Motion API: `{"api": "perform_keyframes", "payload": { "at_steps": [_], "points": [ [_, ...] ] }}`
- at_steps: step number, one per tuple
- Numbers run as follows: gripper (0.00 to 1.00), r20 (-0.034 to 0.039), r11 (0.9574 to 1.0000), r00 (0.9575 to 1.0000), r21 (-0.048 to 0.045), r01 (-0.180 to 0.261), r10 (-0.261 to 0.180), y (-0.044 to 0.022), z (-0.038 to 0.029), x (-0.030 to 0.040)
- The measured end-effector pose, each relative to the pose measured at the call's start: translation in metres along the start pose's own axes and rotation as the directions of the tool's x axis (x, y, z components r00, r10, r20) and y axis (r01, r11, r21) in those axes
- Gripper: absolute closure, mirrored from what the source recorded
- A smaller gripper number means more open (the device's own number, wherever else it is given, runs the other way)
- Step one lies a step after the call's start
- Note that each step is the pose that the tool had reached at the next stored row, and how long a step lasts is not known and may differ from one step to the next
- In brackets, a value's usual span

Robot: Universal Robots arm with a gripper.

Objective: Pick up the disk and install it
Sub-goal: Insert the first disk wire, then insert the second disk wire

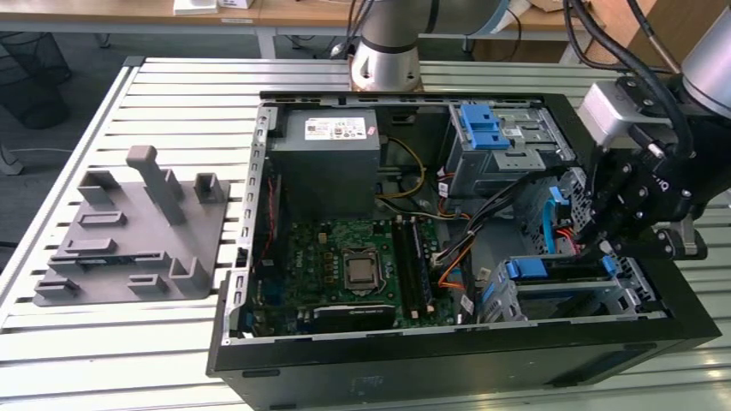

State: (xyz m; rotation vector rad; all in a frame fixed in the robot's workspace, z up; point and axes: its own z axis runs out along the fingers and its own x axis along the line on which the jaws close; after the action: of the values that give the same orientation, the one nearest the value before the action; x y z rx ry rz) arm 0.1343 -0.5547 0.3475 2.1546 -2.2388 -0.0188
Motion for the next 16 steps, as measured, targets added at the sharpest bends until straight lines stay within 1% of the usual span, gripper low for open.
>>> {"api": "perform_keyframes", "payload": {
  "at_steps": [3,5,16],
  "points": [
    [0.77,0.0004,1.0,1.0,-0.0001,0.0,0.0,0.0,-0.0003,0.0],
    [0.89,0.0003,1.0,1.0,-0.0001,0.0,0.0,0.0,-0.0004,0.0],
    [0.89,0.0002,1.0,1.0,-0.0001,0.0,0.0,0.0001,-0.0017,0.0]
  ]
}}
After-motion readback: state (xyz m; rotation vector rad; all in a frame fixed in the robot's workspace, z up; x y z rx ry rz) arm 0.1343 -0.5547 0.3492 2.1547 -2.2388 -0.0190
